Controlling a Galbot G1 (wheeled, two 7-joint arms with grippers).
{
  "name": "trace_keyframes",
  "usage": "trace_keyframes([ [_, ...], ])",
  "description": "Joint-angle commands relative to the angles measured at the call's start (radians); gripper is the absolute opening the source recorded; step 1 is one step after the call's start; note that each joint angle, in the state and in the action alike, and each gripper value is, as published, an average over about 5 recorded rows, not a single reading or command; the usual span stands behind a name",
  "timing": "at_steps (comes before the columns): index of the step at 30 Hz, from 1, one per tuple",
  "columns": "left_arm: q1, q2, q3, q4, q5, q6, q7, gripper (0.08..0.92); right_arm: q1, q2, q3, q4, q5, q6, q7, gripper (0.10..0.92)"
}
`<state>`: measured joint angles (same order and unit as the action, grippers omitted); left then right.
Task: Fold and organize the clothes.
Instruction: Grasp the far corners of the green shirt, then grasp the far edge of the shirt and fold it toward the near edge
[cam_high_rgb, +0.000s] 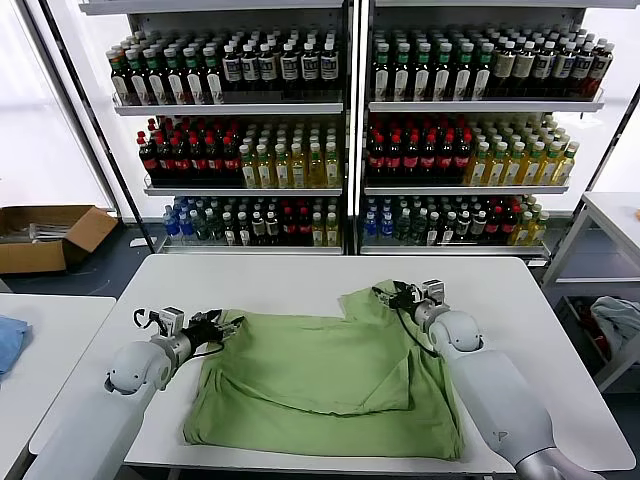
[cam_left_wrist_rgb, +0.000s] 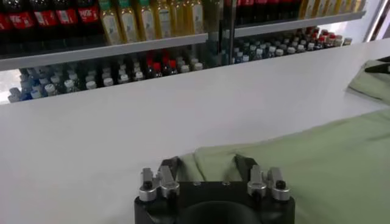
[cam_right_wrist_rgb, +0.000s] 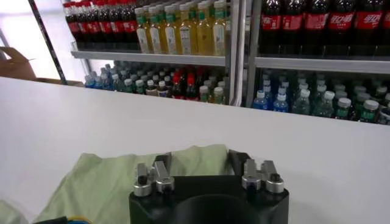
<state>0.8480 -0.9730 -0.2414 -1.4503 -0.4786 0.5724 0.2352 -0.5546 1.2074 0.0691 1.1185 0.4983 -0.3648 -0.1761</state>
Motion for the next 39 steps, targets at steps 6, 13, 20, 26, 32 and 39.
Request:
trace_keyframes([
  [6, 0.054, 0.005, -0.028, -0.033, 0.008, 0.003, 0.015, 0.376, -0.012, 0.013, -0.005, 0.05, 0.014, 0.0, 0.017, 0.303],
  [13, 0.101, 0.005, -0.082, -0.162, -0.06, -0.024, -0.032, 0.177, -0.094, -0.005, 0.048, 0.229, 0.09, -0.018, 0.07, 0.123],
  [20, 0.174, 0.014, -0.142, -0.31, -0.15, -0.054, -0.073, 0.093, -0.231, -0.058, 0.141, 0.497, 0.144, -0.042, 0.113, 0.106],
  [26, 0.264, 0.017, -0.208, -0.426, -0.151, -0.07, -0.099, 0.092, -0.47, -0.115, 0.243, 0.75, 0.164, -0.045, 0.127, 0.106],
  [32, 0.398, 0.011, -0.293, -0.54, -0.126, -0.058, -0.115, 0.092, -0.74, -0.118, 0.405, 0.963, 0.154, -0.039, 0.126, 0.106],
  [39, 0.636, -0.013, -0.423, -0.639, -0.082, 0.004, -0.125, 0.092, -1.022, -0.071, 0.539, 1.07, 0.034, 0.007, 0.095, 0.106],
])
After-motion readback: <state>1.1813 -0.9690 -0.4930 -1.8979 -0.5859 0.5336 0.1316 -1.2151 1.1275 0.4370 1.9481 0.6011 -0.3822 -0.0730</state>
